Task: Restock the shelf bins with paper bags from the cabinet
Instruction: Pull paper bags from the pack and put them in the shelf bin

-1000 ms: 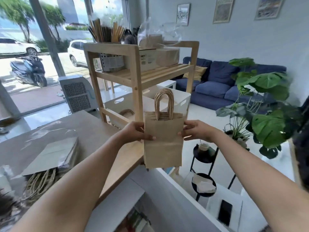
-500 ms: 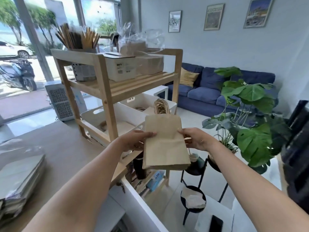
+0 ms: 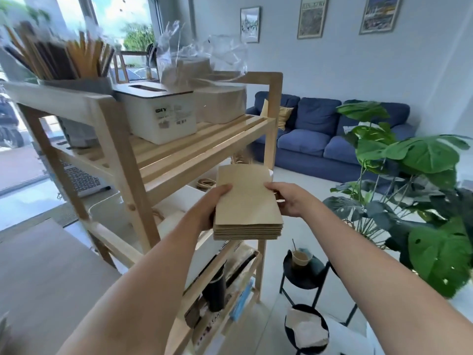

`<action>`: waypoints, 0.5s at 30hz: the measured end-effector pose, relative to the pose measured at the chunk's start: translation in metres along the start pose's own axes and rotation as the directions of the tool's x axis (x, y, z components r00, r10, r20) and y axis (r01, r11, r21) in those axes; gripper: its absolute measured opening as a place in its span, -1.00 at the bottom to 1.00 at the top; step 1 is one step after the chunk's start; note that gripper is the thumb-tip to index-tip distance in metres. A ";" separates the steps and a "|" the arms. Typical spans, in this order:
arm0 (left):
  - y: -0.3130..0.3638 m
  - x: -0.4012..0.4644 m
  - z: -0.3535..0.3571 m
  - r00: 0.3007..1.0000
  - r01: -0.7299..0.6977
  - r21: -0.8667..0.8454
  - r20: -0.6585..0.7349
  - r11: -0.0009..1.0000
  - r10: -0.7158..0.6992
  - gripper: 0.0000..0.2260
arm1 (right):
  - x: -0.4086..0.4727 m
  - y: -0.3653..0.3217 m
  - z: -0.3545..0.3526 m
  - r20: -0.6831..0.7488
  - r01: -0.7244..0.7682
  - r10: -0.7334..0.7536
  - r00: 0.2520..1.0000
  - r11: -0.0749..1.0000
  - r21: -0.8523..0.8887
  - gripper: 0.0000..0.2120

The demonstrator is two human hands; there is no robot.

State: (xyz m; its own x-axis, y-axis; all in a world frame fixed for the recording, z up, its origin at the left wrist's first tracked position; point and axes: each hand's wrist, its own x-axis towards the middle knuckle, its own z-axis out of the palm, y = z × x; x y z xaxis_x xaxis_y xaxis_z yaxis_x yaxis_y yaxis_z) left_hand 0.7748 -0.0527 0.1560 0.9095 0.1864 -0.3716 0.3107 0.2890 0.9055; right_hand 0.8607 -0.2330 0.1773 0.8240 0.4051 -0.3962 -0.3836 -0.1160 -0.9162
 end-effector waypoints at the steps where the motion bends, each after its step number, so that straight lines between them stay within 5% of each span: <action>1: 0.003 0.008 -0.001 1.000 0.002 -0.005 -0.013 1.000 -0.002 -0.75 | 0.009 -0.004 0.002 -0.003 -0.012 0.012 1.000 1.000 -0.003 -0.80; 9: 0.020 0.057 -0.005 0.991 -0.028 -0.059 -0.134 0.998 0.020 -0.79 | 0.068 -0.021 0.001 -0.026 0.032 -0.033 0.999 0.999 -0.036 -0.49; 15: 0.033 0.099 -0.006 0.927 -0.135 -0.185 -0.370 0.973 0.059 -0.80 | 0.105 -0.015 -0.023 -0.106 0.027 -0.010 0.994 0.987 0.156 -0.48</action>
State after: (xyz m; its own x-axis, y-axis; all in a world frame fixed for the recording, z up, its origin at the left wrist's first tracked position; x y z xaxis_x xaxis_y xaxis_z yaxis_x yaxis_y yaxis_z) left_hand 0.8733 -0.0194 0.1484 0.7596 0.5368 -0.3672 0.1286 0.4296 0.8938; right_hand 0.9621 -0.2094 0.1484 0.8674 0.3076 -0.3911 -0.4220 0.0382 -0.9058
